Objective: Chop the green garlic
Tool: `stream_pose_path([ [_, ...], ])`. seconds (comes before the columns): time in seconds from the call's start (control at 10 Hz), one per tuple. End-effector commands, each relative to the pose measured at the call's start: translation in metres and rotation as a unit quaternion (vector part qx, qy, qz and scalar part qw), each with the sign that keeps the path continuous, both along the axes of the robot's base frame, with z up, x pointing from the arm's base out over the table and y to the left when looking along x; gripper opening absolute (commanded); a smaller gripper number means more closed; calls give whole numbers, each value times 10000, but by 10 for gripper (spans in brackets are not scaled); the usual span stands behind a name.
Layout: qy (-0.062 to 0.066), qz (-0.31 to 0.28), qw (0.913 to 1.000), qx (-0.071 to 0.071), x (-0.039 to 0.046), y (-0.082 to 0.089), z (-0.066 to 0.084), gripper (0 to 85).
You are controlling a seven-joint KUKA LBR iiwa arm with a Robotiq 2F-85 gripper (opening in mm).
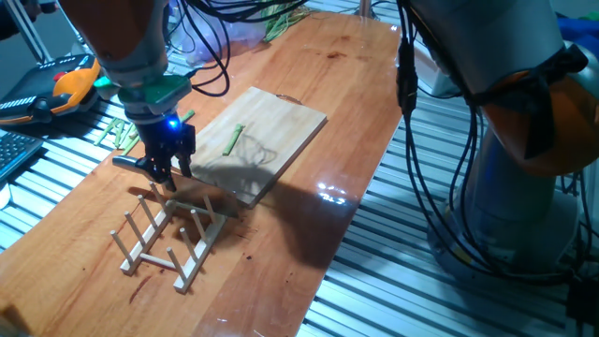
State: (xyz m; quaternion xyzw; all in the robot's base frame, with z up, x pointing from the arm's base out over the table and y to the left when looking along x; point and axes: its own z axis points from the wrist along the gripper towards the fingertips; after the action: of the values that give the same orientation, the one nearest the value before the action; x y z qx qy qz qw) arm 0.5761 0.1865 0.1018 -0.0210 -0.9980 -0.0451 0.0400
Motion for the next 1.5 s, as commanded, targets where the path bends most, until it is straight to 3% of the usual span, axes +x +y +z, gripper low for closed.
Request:
stream_pose_path([
  [0.0,-1,17,10000,15,-2,-6,-11,340],
  [0.1,-12,54,10000,18,-3,-10,-18,170],
  [0.6,-102,107,9999,22,-15,13,-68,170],
  [0.7,-111,199,9997,36,-9,12,-70,0],
  [0.9,-140,313,9994,-103,-7,11,-54,0],
  [1.0,-247,428,9987,-144,9,-3,-23,0],
  [1.2,-295,439,9985,-123,22,-14,219,0],
  [1.4,-389,220,9990,-6,-15,-29,641,0],
])
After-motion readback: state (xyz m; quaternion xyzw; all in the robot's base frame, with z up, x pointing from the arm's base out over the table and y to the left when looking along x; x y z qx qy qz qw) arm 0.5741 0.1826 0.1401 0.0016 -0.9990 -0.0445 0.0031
